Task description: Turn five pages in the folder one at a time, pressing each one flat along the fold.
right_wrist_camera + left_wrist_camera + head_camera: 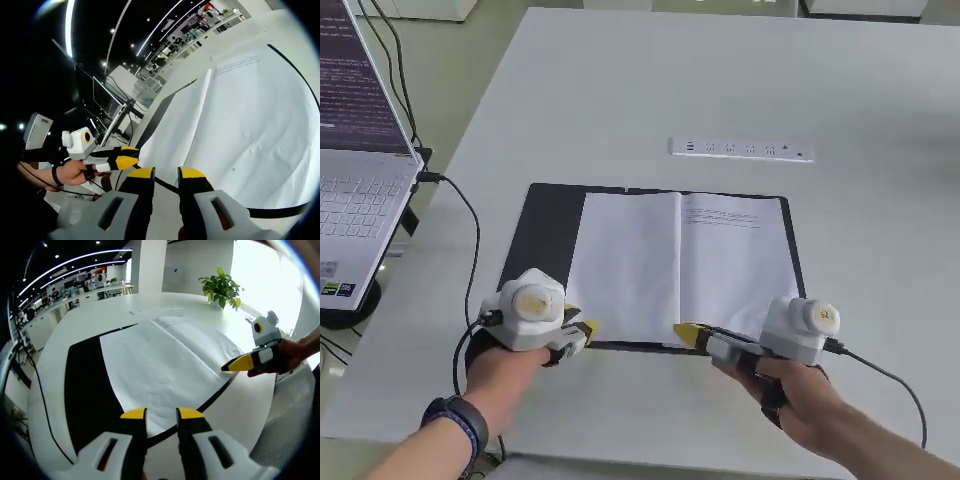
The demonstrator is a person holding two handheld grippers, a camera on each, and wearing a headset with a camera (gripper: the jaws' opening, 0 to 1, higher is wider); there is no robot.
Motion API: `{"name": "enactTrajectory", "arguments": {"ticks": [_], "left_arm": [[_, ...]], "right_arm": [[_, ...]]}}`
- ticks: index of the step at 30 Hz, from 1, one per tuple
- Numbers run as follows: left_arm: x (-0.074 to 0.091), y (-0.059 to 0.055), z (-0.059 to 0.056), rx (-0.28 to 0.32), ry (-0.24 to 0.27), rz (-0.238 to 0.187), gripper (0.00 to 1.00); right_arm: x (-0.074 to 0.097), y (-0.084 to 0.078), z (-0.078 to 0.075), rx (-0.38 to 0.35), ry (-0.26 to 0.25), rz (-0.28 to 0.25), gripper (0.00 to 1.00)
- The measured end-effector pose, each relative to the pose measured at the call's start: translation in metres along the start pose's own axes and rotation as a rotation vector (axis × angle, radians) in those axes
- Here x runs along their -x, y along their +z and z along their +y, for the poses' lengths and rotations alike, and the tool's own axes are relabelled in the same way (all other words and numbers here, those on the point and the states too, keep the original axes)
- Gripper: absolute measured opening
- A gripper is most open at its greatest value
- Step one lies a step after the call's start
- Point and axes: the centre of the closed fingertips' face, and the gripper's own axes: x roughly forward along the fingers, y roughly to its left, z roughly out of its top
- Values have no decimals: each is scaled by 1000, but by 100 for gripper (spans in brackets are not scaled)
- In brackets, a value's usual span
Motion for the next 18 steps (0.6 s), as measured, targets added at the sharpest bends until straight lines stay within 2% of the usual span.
{"name": "enactTrajectory", "arguments": {"ticks": [6, 10, 12, 18], "left_arm": [[15, 9, -1, -4, 8, -28, 31], [23, 12, -4, 5, 2, -39, 37], [27, 15, -8, 11, -6, -48, 40], [37, 26, -14, -3, -2, -74, 45]], "right_arm": [[26, 12, -7, 57, -34, -28, 27], [43, 21, -18, 136, -91, -23, 37], [51, 25, -19, 147, -94, -30, 41], [71, 37, -18, 209, -120, -43, 46]]}}
